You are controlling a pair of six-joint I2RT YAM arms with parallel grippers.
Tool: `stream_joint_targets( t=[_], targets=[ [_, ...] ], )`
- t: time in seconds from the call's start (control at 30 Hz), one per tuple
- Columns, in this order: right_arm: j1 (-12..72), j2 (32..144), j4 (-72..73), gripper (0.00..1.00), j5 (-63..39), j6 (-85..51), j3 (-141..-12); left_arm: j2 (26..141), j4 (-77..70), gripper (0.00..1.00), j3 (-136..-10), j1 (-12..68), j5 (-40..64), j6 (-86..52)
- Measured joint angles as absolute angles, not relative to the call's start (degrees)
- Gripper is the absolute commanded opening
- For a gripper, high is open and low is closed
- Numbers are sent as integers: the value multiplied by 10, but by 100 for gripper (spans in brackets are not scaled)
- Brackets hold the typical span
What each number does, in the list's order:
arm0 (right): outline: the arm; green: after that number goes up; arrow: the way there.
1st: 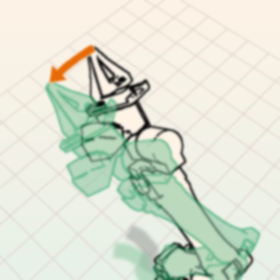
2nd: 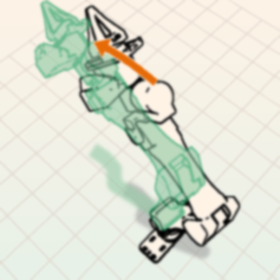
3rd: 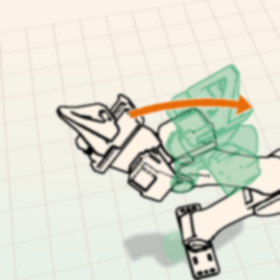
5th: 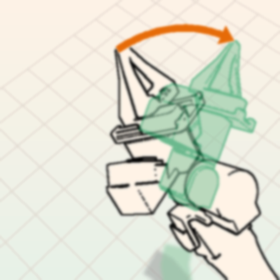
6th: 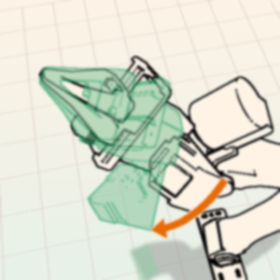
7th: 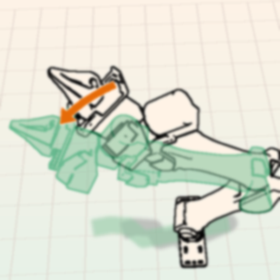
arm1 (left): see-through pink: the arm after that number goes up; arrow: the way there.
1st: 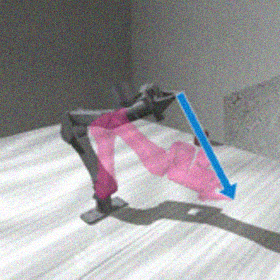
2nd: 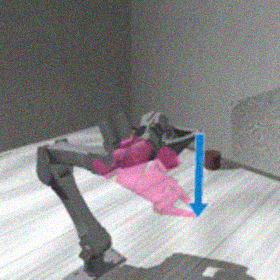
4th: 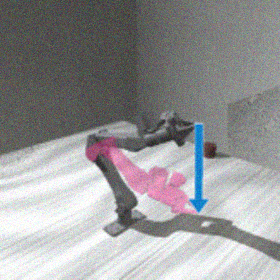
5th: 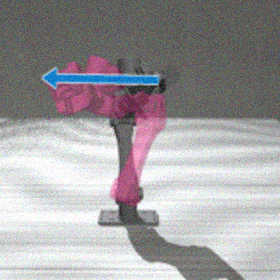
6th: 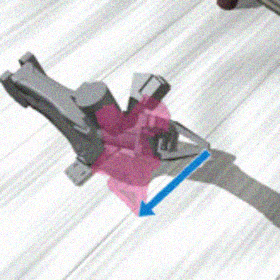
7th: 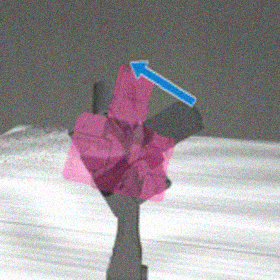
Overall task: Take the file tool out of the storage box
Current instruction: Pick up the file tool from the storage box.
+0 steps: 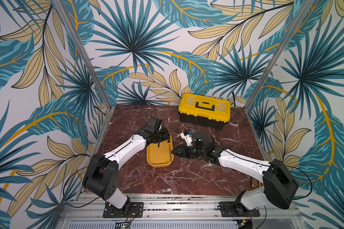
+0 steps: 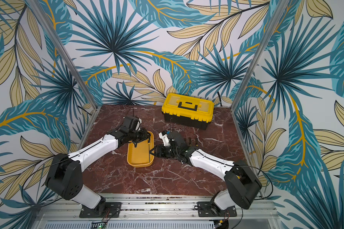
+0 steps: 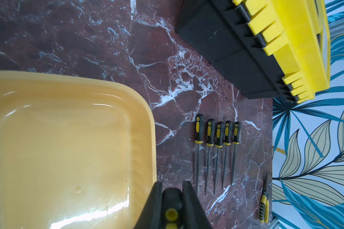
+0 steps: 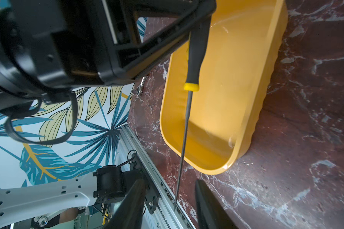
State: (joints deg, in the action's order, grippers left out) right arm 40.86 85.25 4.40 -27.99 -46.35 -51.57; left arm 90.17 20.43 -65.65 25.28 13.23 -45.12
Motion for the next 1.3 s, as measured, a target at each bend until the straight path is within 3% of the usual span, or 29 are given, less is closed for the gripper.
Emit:
stream_joint_targets(
  t=[0.37,0.63,0.9,0.97,1.1,1.3],
  targets=[
    [416,879,49,23,-285,-473,-518,900,204,9,-657,253,151,-471],
    [420,883,51,15,-286,-474,-519,900,204,9,-657,253,154,-476],
    [420,886,47,0,-279,-480,-519,900,205,9,-657,253,154,-480],
    [421,886,46,0,-279,-480,-519,900,208,23,-657,253,154,-480],
    [421,886,44,0,-271,-478,-519,900,206,61,-657,249,159,-481],
    [422,876,-19,0,-203,-465,-531,887,210,100,-659,223,183,-454]
  ],
)
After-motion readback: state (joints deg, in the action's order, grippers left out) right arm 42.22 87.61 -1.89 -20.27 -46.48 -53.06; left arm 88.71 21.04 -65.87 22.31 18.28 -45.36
